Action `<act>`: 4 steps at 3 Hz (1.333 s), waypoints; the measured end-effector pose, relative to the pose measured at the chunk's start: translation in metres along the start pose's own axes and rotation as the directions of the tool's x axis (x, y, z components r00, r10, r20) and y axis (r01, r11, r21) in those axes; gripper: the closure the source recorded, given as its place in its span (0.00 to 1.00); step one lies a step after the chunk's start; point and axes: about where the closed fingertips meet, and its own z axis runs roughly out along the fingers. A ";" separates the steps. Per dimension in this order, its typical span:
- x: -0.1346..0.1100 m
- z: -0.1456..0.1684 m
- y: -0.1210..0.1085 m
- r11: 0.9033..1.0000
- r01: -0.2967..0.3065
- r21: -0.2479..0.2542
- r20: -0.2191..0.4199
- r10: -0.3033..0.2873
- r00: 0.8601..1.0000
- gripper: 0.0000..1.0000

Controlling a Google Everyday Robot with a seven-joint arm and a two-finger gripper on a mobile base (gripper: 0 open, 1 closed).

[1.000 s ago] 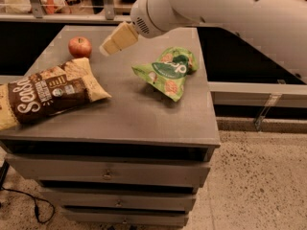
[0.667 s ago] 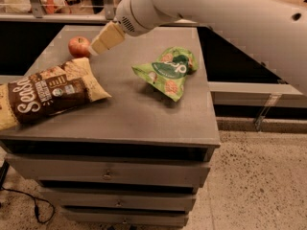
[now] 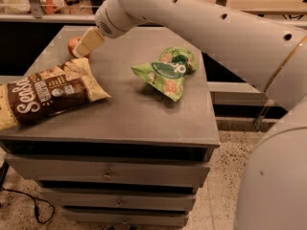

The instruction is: Move apple near brown chip bag

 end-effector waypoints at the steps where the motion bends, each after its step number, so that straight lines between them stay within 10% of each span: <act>1: 0.001 0.003 -0.001 1.000 -0.001 -0.002 0.000 0.001 1.000 0.00; 4: -0.019 0.050 -0.013 0.996 -0.009 -0.085 -0.094 0.000 0.996 0.00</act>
Offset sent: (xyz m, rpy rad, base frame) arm 0.0204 0.0191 -0.0064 -0.0336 0.0835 0.0759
